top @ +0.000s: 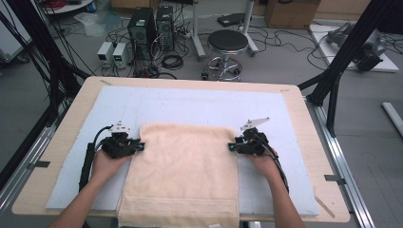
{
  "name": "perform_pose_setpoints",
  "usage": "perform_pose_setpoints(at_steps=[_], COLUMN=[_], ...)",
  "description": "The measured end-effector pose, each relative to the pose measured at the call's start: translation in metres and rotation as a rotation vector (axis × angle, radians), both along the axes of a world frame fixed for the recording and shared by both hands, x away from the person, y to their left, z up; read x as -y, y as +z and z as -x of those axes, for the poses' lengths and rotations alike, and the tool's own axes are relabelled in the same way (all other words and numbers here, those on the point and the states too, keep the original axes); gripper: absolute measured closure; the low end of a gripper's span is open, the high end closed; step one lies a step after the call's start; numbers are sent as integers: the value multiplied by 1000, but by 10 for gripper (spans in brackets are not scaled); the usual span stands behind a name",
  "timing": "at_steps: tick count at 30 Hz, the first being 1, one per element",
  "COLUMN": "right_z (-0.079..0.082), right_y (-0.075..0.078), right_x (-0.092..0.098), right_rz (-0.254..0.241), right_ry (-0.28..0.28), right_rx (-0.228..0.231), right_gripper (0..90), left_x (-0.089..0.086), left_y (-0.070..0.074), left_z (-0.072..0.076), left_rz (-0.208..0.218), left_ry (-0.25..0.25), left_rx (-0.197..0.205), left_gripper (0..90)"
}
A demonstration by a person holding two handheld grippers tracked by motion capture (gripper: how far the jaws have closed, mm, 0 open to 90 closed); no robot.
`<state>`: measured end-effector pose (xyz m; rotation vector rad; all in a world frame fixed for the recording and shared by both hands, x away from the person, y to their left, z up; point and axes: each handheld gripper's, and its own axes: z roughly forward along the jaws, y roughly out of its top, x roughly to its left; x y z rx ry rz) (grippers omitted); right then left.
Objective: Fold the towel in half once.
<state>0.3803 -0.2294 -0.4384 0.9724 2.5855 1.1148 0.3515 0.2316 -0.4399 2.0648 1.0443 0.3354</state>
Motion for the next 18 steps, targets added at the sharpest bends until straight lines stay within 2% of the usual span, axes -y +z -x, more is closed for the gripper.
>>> perform_pose_setpoints(at_steps=[3, 5, 9, 13, 16, 18], right_z=[1, 0, -5, -26, -43, -56], right_y=[1, 2, 10, 26, 33, 36], right_x=[-5, -3, -2, -4, -4, -4], right_rz=[5, -6, 41, 98, 84, 84], right_ry=[23, 26, 11, -29, -77, -101], right_rx=[-5, -16, 46, 82, 93, 82], right_gripper=[820, 840, 847, 846, 845, 845], left_x=[0, 0, 4, 8, 11, 12], left_y=[0, 0, 1, 6, 10, 14], left_z=[-1, -2, -12, -32, -48, -56], left_rz=[13, 27, 35, 73, 89, 72], left_ry=[2, 14, 38, 93, 132, 141], left_rx=[-19, -16, -18, -4, 13, 20], left_gripper=[799, 817, 825, 827, 827, 827])
